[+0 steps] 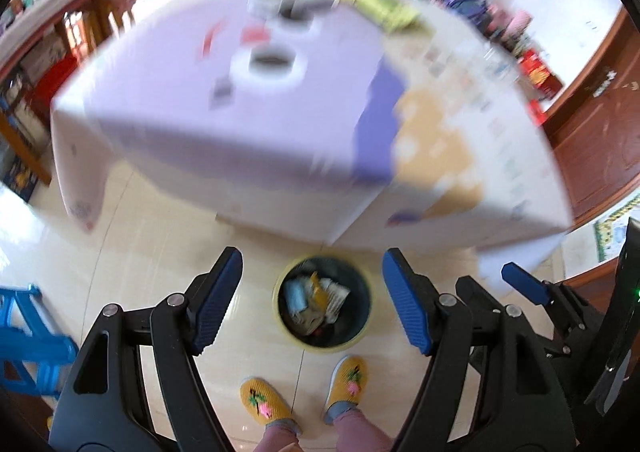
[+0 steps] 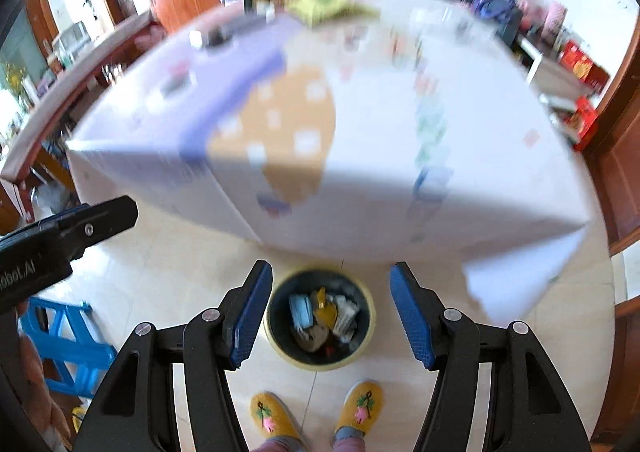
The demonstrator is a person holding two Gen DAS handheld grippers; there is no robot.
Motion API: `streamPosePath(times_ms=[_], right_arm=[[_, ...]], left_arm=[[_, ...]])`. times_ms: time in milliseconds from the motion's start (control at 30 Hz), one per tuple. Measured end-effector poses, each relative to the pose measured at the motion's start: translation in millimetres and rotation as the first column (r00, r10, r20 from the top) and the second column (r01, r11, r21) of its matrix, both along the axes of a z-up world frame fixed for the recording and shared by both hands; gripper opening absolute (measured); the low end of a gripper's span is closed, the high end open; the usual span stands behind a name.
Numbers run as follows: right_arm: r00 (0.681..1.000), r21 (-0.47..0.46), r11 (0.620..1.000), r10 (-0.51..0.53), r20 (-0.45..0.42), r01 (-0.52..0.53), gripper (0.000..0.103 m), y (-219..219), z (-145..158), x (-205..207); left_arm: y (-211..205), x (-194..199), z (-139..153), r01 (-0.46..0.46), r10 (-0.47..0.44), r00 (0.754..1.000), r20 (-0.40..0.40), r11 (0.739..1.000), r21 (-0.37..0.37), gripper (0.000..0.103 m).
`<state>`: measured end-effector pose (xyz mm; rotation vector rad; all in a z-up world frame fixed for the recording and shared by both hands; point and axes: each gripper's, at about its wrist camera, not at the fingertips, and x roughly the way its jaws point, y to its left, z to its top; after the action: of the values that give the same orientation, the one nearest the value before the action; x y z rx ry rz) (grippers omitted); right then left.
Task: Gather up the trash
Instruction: 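Raise both open tools back over the table, then grasp the clear plastic bottle with the right tool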
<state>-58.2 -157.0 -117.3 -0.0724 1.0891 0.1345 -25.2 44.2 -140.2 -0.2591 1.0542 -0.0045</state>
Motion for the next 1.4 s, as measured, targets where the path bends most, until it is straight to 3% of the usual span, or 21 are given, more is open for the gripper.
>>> streamPosePath(times_ms=[233,400,567,700,933,1133,1267,1400], right_arm=[[0.986,-0.001,0.998,-0.069,0.153,0.07,0.07,-11,109,0],[0.964,-0.009,0.993,-0.111,0.241,0.116,0.075,-28,172,11],[0.941,-0.008,0.99,-0.133,0.31,0.142,0.076,-53,211,31],[0.938,-0.026,0.991,-0.112,0.328,0.128,0.08,-71,226,62],[0.959,-0.162,0.987,0.045,0.28,0.001,0.082,-100,198,151],[0.967,-0.291,0.946,0.196,0.16,-0.144,0.082,-126,127,258],[0.952,-0.385,0.888,0.299,0.066,-0.253,0.082,-134,76,315],[0.903,-0.458,0.799,0.428,-0.02,-0.389,0.082,-134,35,349]], left_arm=[[3,6,115,0.063,-0.068,0.989,0.133,0.997,0.041,0.074],[7,11,176,0.102,-0.112,0.97,0.216,0.993,0.053,0.074],[7,28,210,0.138,-0.146,0.967,0.206,0.989,0.052,0.074],[5,51,215,0.148,-0.15,0.975,0.163,0.989,0.022,0.074],[-7,112,189,0.12,-0.119,0.989,0.092,0.993,-0.006,0.074],[-30,188,152,0.039,-0.039,0.999,0.015,0.999,-0.006,0.074],[-49,239,120,-0.024,0.022,0.998,-0.051,0.999,-0.034,0.074],[-62,277,89,-0.065,0.06,0.992,-0.109,0.997,-0.041,0.073]])
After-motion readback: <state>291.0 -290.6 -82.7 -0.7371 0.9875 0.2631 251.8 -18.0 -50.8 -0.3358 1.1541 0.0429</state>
